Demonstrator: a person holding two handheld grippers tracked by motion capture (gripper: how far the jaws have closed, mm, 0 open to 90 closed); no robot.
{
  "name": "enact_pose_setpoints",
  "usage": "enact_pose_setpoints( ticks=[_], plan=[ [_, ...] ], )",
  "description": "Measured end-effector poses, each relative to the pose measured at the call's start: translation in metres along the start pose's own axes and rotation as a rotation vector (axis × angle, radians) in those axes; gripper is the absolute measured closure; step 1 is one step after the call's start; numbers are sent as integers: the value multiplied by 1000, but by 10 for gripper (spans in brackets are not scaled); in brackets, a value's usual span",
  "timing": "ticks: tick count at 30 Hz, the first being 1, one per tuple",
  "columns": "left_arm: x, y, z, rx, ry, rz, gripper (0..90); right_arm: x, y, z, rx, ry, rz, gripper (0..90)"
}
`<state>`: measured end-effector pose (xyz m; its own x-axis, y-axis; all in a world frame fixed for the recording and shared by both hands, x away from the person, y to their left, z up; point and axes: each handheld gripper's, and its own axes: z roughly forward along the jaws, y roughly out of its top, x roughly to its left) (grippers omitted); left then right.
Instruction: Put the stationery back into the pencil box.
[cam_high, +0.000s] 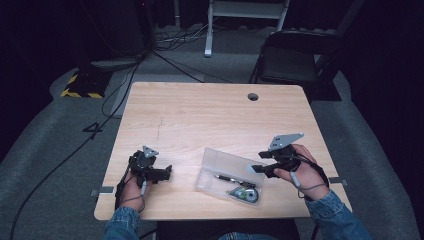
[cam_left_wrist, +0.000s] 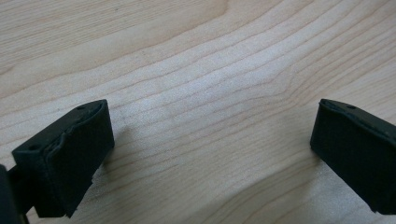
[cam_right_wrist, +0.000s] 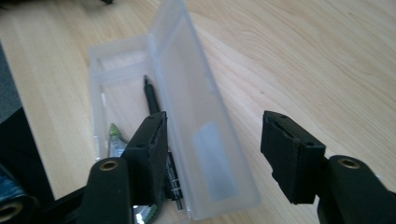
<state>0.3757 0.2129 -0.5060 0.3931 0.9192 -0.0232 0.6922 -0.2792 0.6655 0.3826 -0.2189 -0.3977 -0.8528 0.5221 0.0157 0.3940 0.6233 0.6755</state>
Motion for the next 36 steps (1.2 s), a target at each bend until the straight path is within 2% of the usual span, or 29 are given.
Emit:
enact_pose_setpoints(
  ticks=[11,18,19,28,36],
  plan=[
    [0,0,0,0,0,0,0,-33,-15,-5,-4,-115,82,407],
    [0,0,0,0,0,1,0,-50,-25,-5,-4,-167,123,403],
    [0,0,0,0,0,1,0,-57,-30,-4,1,-184,139,402],
    [0,0,0,0,0,0,0,-79,-48,2,54,-241,199,404],
    [0,0,0,0,0,1,0,-91,-60,7,105,-246,248,416]
  ],
)
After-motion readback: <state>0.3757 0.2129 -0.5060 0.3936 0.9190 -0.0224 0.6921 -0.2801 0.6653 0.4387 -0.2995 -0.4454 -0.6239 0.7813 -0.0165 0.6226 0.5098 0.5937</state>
